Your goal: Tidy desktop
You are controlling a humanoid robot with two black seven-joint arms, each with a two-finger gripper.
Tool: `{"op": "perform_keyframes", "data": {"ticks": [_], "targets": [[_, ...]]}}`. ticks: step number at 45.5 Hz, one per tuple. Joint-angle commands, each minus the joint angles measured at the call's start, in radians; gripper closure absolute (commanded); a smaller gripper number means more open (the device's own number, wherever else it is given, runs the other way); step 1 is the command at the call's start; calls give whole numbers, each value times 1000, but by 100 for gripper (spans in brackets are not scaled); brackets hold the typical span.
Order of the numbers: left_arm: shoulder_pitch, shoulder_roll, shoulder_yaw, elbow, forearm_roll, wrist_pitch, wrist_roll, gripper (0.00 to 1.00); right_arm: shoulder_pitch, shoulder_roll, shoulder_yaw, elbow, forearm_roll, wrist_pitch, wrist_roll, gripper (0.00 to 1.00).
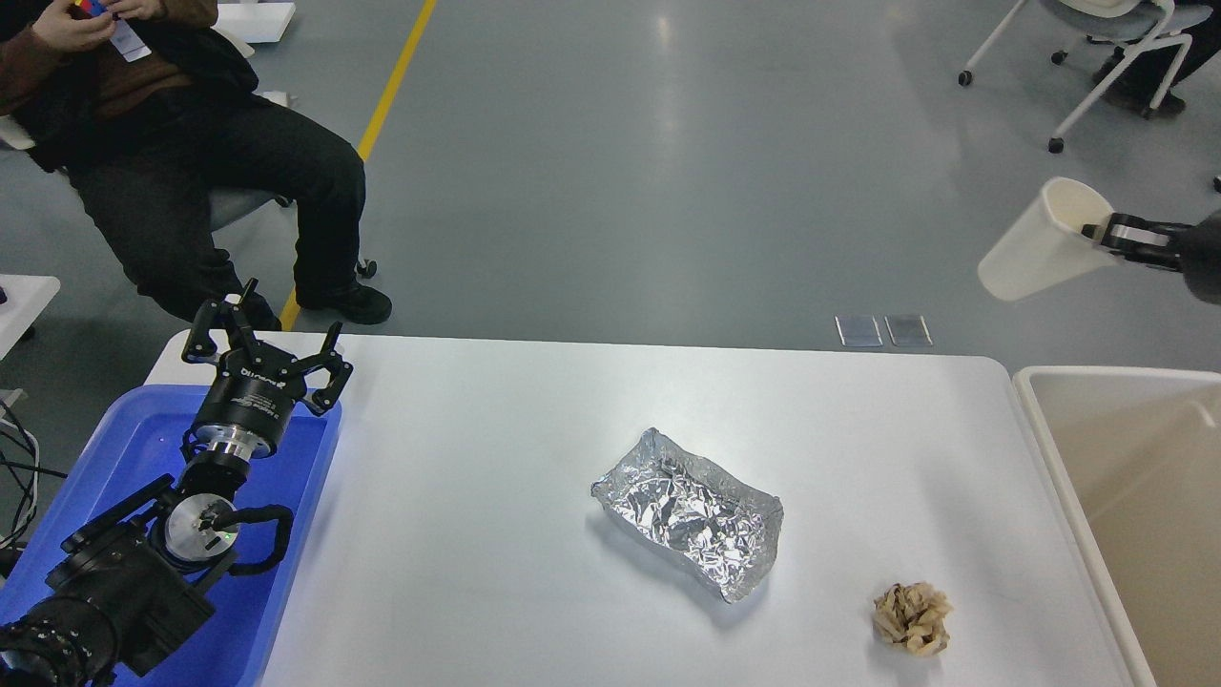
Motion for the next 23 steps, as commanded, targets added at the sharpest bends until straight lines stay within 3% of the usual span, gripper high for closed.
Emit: {"op": "perform_keyframes", "data": {"ticks": [1,12,23], "targets": [[0,0,0,0,0,0,0,0,-108,-55,0,-204,267,2,24,100],[0,0,0,0,-1,2,0,0,-364,-43,10,-407,538,-4,113,100],[0,0,2,0,-1,3,0,0,-605,69,12,-479,902,-68,116,100]]}}
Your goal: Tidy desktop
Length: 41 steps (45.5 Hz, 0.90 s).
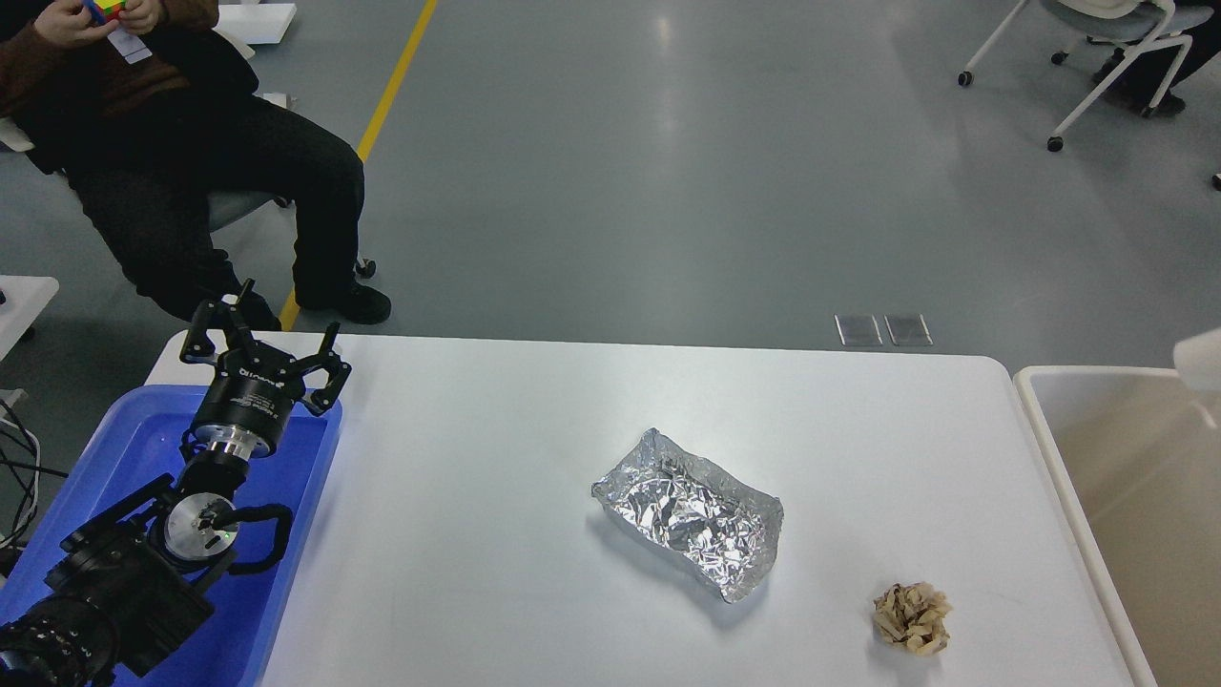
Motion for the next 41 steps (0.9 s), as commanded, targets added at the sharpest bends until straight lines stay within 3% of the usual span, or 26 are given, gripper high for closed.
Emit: {"op": "perform_keyframes", "data": {"ticks": [1,10,19,29,41], "targets": [[0,0,2,0,0,1,0,0,-230,98,2,-109,353,-73,14,100],[0,0,2,0,0,1,0,0,-294,271,12,-204,511,-216,-11,100],[0,0,2,0,0,1,0,0,-339,461,120,-508,574,-252,-100,100],[0,0,2,0,0,3,-2,0,-354,478,269,-568,566,-287,-167,100],[0,0,2,0,0,3,-2,0,-377,493,271,-565,576,-302,-177,100]]}}
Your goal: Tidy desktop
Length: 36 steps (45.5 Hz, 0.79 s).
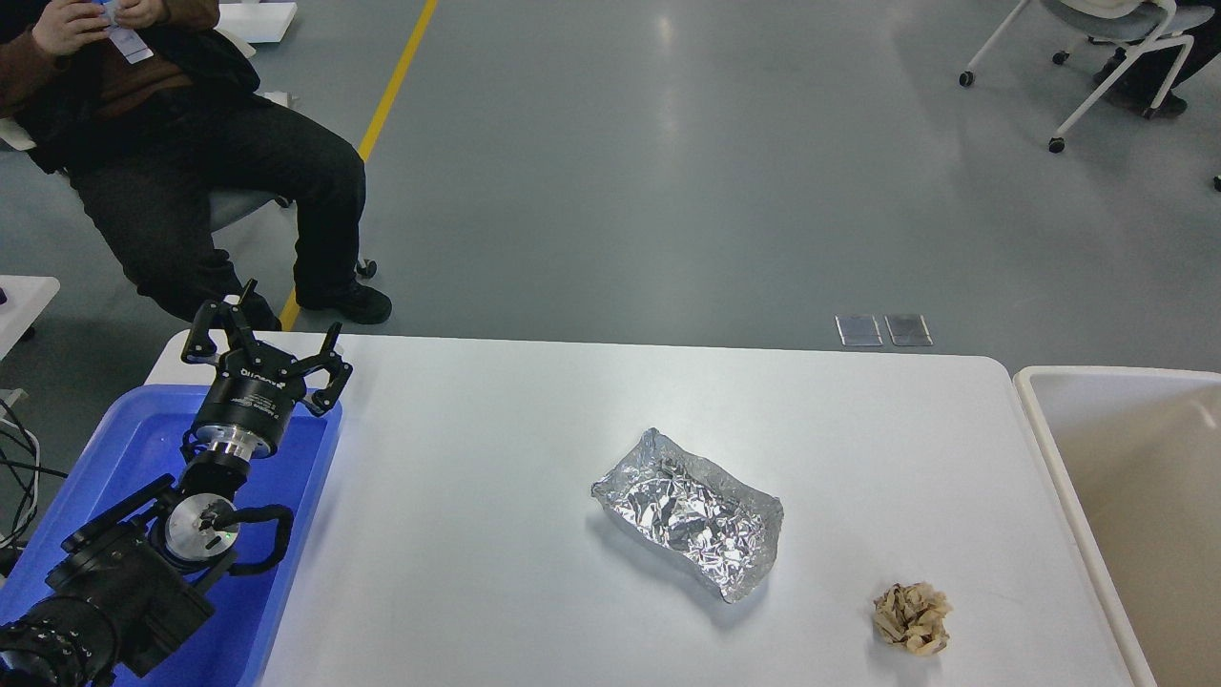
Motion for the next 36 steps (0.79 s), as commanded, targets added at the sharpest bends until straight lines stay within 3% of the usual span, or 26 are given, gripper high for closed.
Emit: {"op": "perform_keyframes", "data": {"ticks": [1,17,18,19,20,21,36], "targets": [[0,0,0,0,0,0,0,0,-26,36,35,-34,16,-22,-23,100],[0,0,0,0,0,0,0,0,-27,80,43,-32,16,-31,-21,100],[0,0,0,0,0,0,0,0,-27,83,47,-32,16,-37,-21,92],[0,0,0,0,0,0,1,0,-27,86,51,-32,16,-38,-21,66],[0,0,0,0,0,0,0,0,-27,88,55,-32,16,-46,-21,29],[0,0,0,0,0,0,0,0,-27,89,61,-28,16,-46,-21,0],[-2,0,0,0,0,0,1,0,-15,80,110,-22,5,-34,-18,0]]}}
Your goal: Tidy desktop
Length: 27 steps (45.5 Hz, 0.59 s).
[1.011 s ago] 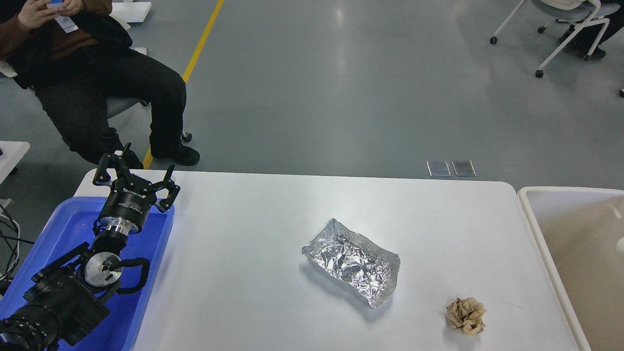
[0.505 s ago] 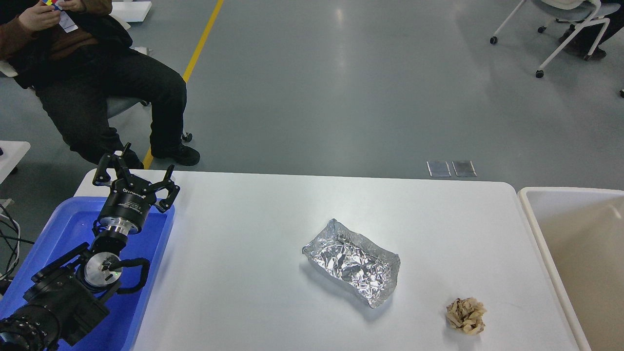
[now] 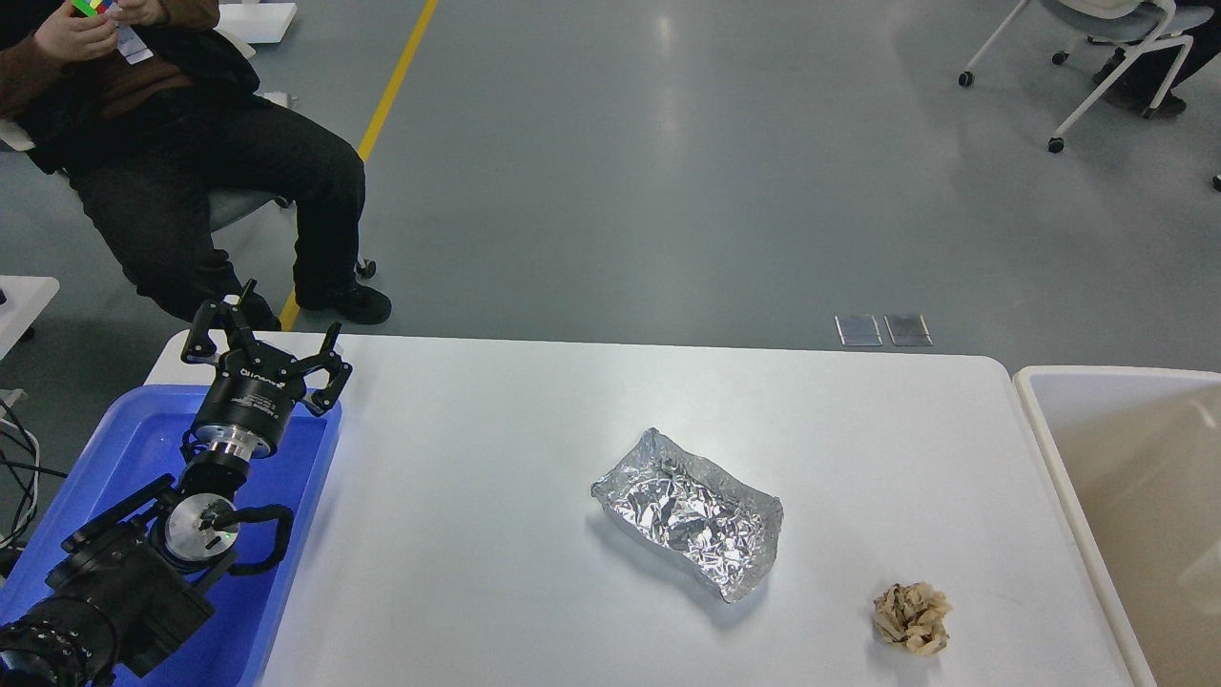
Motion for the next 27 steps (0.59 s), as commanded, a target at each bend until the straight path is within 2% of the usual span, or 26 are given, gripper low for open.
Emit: {"op": "perform_keyframes", "data": {"ticks": [1,5,16,23,27], "targets": [[-2,0,0,0,0,0,1,0,11,-3,30,4,-5,2,4,0],[-2,0,0,0,0,0,1,0,23,-12,57,4,-1,4,9,0],[-2,0,0,0,0,0,1,0,112,-50,291,52,1,36,13,0],[-1,0,0,0,0,0,1,0,121,-132,379,242,1,142,13,0],[-1,0,0,0,0,0,1,0,121,-173,488,438,2,208,12,0]]}}
